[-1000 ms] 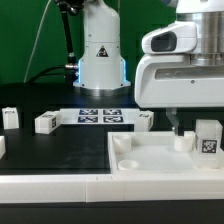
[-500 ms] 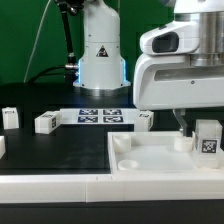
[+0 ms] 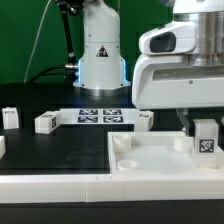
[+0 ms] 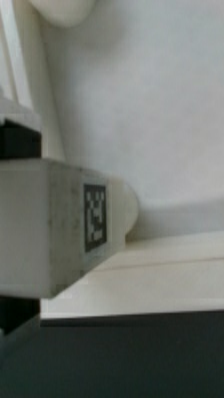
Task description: Assemble one leg
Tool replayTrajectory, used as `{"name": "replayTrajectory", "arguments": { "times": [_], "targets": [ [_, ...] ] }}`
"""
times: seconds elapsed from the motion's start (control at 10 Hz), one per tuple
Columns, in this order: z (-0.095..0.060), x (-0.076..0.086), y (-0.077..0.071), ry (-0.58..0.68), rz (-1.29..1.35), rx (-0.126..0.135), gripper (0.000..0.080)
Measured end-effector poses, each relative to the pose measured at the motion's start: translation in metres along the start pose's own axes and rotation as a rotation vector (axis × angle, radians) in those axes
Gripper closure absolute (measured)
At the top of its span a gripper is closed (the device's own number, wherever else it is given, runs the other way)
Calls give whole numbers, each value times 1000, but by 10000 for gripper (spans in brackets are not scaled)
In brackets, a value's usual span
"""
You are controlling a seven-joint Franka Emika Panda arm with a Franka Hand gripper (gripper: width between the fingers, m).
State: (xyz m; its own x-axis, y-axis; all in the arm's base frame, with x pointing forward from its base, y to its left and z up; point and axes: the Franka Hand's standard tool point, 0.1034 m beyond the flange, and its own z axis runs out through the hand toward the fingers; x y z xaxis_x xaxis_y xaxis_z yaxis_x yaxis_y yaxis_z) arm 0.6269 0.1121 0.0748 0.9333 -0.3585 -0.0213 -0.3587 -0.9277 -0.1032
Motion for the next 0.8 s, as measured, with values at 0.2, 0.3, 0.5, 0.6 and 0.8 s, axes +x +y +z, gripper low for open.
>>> {"name": "replayTrajectory", "arguments": {
  "times": [0.2,0.3,0.5,0.6,0.8],
  "targets": [
    [0,-1,1,0,246,24,509],
    [0,-2,2,-2,354,35,508],
    [0,-3,2,13,596,61,508],
    [0,-4,2,14,737,67,508],
    [1,-7,-1,6,1029,71,508]
  ]
}}
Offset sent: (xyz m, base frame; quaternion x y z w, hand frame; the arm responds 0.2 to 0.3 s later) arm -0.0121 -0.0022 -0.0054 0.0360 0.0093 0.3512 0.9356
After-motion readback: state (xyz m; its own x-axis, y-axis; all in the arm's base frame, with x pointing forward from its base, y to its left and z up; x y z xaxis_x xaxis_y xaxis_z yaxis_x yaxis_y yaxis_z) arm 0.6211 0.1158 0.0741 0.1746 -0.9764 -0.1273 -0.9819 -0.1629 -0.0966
